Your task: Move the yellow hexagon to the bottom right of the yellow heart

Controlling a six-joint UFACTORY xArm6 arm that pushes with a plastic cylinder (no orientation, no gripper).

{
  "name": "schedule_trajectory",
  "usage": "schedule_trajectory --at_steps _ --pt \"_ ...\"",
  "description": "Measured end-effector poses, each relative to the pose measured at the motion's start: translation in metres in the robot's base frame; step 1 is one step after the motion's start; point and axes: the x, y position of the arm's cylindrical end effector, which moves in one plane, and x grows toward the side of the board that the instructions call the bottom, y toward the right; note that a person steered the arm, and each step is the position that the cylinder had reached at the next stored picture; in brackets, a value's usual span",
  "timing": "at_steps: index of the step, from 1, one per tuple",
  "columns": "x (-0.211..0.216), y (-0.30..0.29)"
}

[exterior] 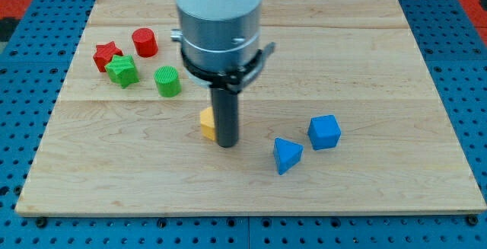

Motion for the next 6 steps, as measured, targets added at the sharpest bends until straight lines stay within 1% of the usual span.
schedule_trajectory --at_steps 1,2,3,4,5,6 --pt "-0.032 -0.017" --pt "0.003 -0.02" --pt "-0.018 -0.058" --pt "-0.054 -0.02" --pt "-0.084 0.001" --pt "-0.102 0.019"
